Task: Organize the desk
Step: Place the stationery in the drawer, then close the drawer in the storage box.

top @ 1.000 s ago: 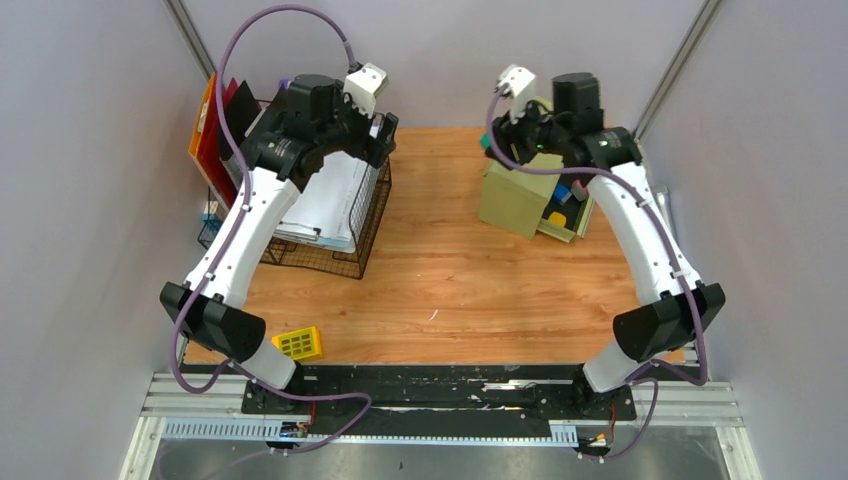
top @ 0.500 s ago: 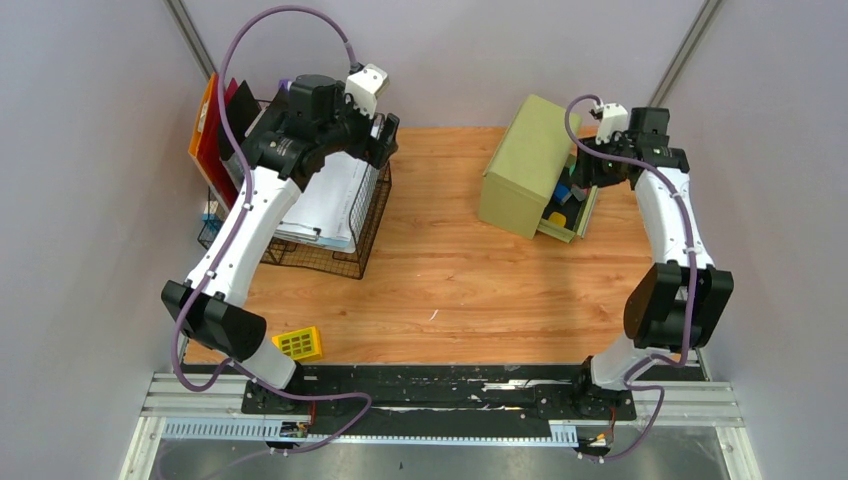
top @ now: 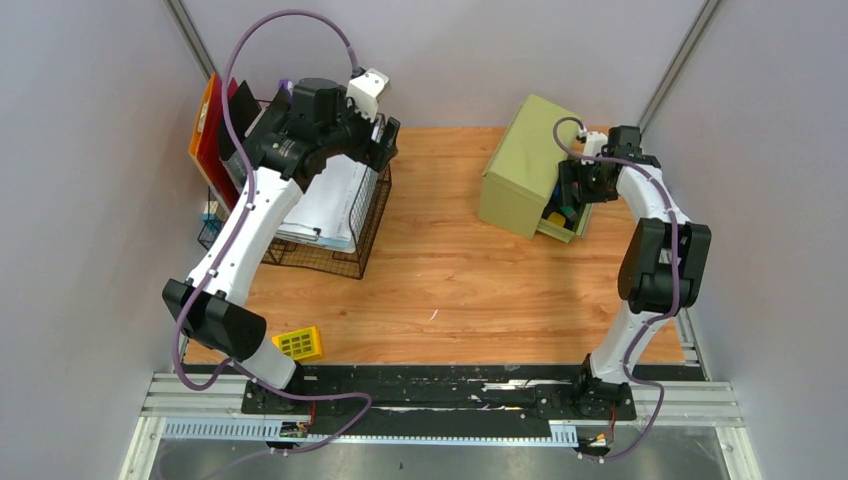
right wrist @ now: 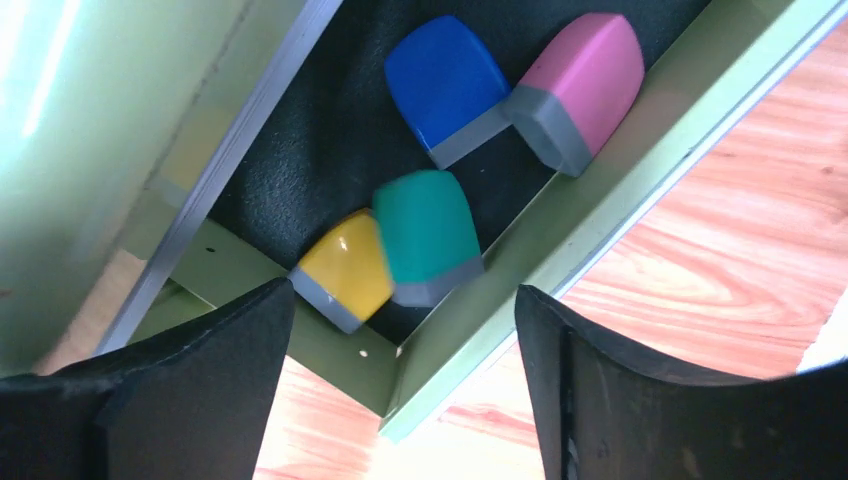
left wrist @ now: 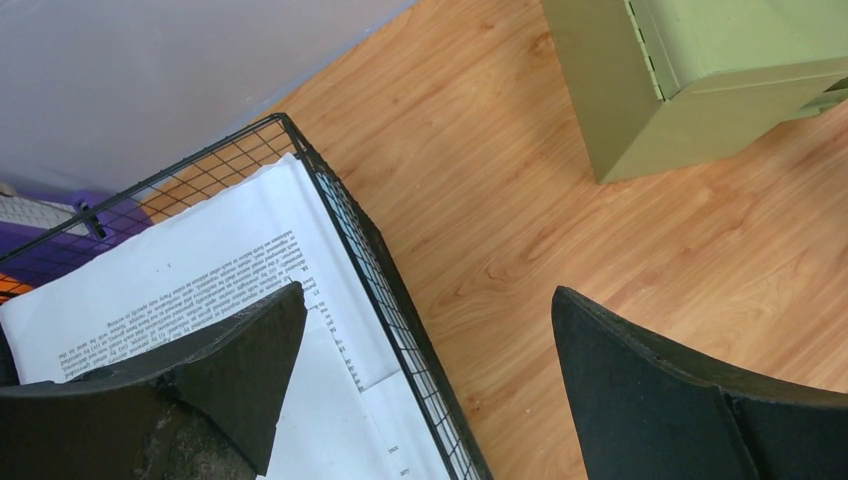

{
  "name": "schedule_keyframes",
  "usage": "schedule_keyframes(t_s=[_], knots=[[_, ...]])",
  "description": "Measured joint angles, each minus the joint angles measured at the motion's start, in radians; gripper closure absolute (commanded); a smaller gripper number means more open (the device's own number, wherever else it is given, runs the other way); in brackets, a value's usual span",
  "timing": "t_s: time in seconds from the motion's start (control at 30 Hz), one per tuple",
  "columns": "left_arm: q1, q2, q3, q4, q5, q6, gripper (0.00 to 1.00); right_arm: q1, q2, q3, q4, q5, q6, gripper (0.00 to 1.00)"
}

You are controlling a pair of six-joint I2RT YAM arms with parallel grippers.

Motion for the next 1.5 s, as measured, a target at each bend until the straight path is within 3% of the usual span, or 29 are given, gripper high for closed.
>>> schedule_keyframes(t_s=[0.4, 0.6, 0.9, 1.3, 1.5], knots=[[0.0, 0.0, -0.006, 0.006, 0.004, 0.0, 0.0, -0.129, -0.032, -0.003, 0.061, -0.019, 0.087, 0.17], [0.0, 0.003, -0.009, 0.011, 0.031, -0.006, 0.0, -0.204, -0.019, -0.003, 0.085, -0.034, 0.177, 0.28], [0.0, 0.008, -0.029, 0.02, 0.054, -0.013, 0.0, -0.212, 0.117, 0.035, 0.127, 0.015, 0.219, 0.58], [0.0, 0.009, -0.05, 0.025, 0.057, -0.014, 0.0, -0.214, 0.24, 0.043, 0.139, 0.031, 0.217, 0.68], [0.0, 0.014, -0.053, 0.028, 0.065, -0.016, 0.0, -0.185, 0.257, 0.082, 0.135, -0.033, 0.239, 0.7]])
